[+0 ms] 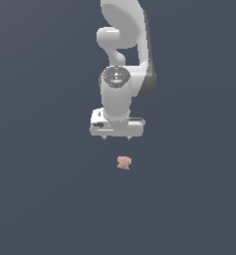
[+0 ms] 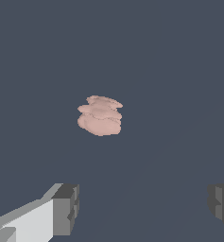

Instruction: Pick up the object and move it to a goal position.

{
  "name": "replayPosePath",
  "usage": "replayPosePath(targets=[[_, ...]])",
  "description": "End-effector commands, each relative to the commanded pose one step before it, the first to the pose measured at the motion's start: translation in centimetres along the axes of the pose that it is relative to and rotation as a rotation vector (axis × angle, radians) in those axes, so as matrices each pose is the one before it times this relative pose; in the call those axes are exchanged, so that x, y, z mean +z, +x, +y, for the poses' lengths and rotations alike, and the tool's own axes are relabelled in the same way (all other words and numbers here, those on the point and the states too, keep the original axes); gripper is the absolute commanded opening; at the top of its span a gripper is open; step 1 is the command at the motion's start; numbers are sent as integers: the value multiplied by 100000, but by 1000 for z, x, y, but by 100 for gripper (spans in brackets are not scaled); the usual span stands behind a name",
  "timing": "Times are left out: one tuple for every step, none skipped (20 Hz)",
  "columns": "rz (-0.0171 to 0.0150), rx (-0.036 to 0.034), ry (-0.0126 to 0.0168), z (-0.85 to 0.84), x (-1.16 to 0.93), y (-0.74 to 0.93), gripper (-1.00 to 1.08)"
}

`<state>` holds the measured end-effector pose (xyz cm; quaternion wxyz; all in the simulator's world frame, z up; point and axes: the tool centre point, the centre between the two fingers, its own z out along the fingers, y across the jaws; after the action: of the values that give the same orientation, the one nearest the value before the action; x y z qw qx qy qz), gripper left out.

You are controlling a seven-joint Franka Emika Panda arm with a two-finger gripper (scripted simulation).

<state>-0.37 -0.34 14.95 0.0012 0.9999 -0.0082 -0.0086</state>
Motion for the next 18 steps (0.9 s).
replayPosePath(targets=[[0, 0, 0, 1, 0, 0, 100], [0, 0, 0, 6, -9, 18, 100], [47, -110, -10, -52, -56, 45, 100], [60, -124, -11, -59, -83, 75, 100], [73, -117, -11, -68, -110, 104, 100], [102, -93, -12, -95, -148, 126, 100], [95, 23, -5, -91, -148, 121, 100], [82, 148, 3, -69, -125, 86, 100], [56, 242, 9, -43, -92, 54, 100], [32, 274, 12, -21, -57, 24, 100], [10, 207, 10, -5, -22, 1, 100], [-4, 69, 3, 8, 4, -8, 100], [-8, -68, -3, 17, 17, -8, 100], [-13, -248, -11, -4, 27, -2, 100], [-10, -390, -18, -4, 30, 6, 100], [-9, -530, -24, -5, 34, 15, 100], [-8, -686, -31, -14, 38, 23, 100], [-8, -831, -37, -16, 44, 30, 100]])
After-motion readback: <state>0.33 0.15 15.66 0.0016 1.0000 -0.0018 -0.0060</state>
